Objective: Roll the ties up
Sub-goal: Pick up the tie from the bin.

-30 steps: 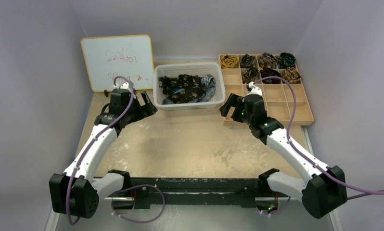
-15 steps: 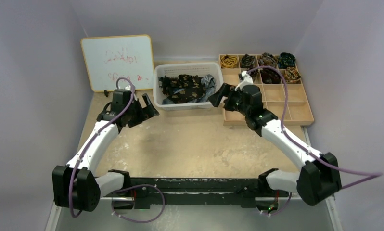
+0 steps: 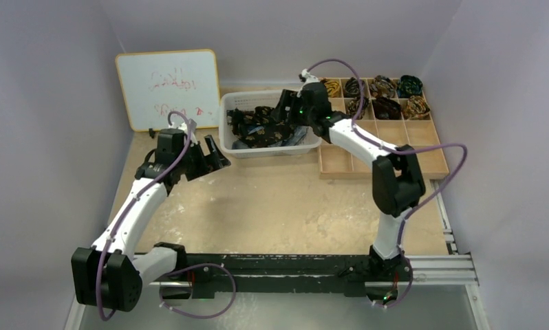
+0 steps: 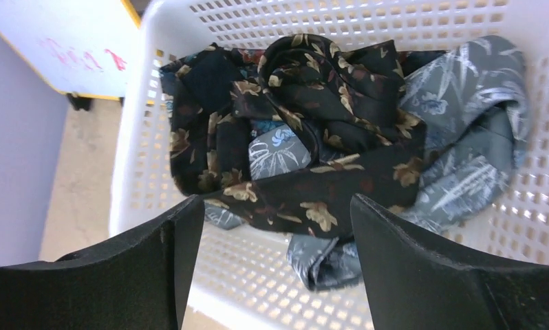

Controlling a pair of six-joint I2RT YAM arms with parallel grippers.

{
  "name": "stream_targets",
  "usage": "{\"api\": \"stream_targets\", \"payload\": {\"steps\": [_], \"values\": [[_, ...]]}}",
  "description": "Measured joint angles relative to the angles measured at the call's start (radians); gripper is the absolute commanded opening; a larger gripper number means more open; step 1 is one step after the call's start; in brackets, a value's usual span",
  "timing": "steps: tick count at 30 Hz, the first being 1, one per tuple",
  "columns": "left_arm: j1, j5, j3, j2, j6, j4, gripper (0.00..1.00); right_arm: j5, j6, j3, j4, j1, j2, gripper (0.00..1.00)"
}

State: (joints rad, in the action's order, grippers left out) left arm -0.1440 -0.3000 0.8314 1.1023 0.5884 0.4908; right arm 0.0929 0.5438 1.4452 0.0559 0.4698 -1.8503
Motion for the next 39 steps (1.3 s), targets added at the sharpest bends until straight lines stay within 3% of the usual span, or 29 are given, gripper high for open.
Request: {"api": "stream_targets", "payload": {"steps": [10, 15, 20, 28, 39], "values": [[0.0, 0.012, -0.034, -0.053, -0.006, -0.026, 0.9, -0.103, -0.113, 0.126, -0.091, 0.104, -0.193, 0.87], [0.0, 0.02, -0.038, -0.053, -0.007, -0.03, 0.9, -0.165, -0.09, 0.247, -0.169, 0.106, -0.27, 0.9], [0.0, 0.02, -0.038, -0.053, -0.009, -0.031, 0.9, -0.182, -0.005, 0.26, -0.186, 0.104, -0.314, 0.7], [0.0, 0.027, -0.038, -0.048, -0.031, -0.029, 0.9, -0.234, 0.075, 0.29, -0.223, 0.102, -0.354, 0.18], [0.0, 0.027, -0.037, -0.035, -0.032, -0.019, 0.9, -0.204, 0.085, 0.299, -0.254, 0.101, -0.235, 0.15]]}}
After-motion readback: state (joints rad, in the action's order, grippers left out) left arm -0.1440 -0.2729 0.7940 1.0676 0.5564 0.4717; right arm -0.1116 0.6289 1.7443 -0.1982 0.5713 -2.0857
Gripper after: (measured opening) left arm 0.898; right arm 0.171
